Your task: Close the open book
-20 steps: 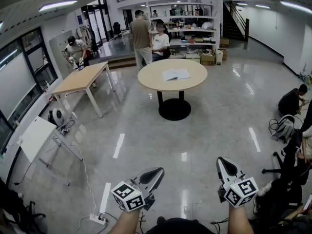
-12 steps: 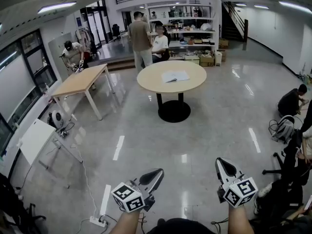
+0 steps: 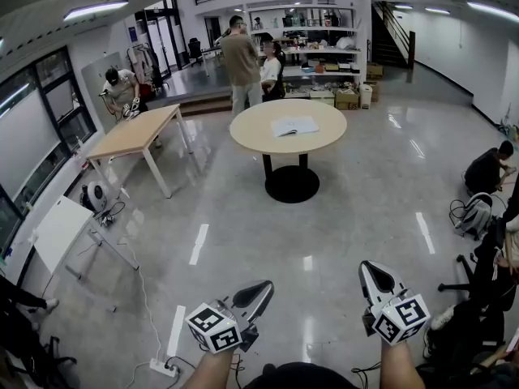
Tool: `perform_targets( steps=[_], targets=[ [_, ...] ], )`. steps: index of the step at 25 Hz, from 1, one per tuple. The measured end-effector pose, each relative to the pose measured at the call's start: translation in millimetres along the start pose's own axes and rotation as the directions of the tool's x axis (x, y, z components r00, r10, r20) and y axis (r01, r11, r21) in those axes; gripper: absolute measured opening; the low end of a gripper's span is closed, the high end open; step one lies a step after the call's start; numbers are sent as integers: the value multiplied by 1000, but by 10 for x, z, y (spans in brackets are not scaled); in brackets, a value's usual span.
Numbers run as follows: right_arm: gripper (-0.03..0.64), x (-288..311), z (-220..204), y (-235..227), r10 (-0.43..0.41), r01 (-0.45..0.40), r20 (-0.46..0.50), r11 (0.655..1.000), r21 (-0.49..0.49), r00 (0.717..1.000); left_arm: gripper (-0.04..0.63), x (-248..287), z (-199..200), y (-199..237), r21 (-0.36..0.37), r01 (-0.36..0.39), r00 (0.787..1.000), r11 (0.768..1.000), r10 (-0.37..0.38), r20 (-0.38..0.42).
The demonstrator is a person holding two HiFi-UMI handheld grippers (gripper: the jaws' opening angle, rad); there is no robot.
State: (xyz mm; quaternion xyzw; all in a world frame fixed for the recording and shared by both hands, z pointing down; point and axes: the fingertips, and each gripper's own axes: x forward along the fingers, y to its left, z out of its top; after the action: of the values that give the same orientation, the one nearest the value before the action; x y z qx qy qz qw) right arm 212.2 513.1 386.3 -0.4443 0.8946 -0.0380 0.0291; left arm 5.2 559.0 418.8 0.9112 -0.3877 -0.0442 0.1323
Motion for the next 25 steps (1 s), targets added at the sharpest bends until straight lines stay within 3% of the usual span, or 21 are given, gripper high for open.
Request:
perform_targets(
  steps=[9,15,25],
  targets=[
    [-2,348,-112,269,10,-10,-32,1000,-15,999,-11,-172,8,293,-15,28,999,999,-28,-15],
    [-2,529,-197,443,-18,17,-47,999,-30,999,-11,-238,-36,512,-25,86,995,996,-87,-41],
    [-2,1154,-276,72,-18,17,-55,1000,-19,998,-11,295,69,1090,-43,84,996,995,-86,-36]
  ],
)
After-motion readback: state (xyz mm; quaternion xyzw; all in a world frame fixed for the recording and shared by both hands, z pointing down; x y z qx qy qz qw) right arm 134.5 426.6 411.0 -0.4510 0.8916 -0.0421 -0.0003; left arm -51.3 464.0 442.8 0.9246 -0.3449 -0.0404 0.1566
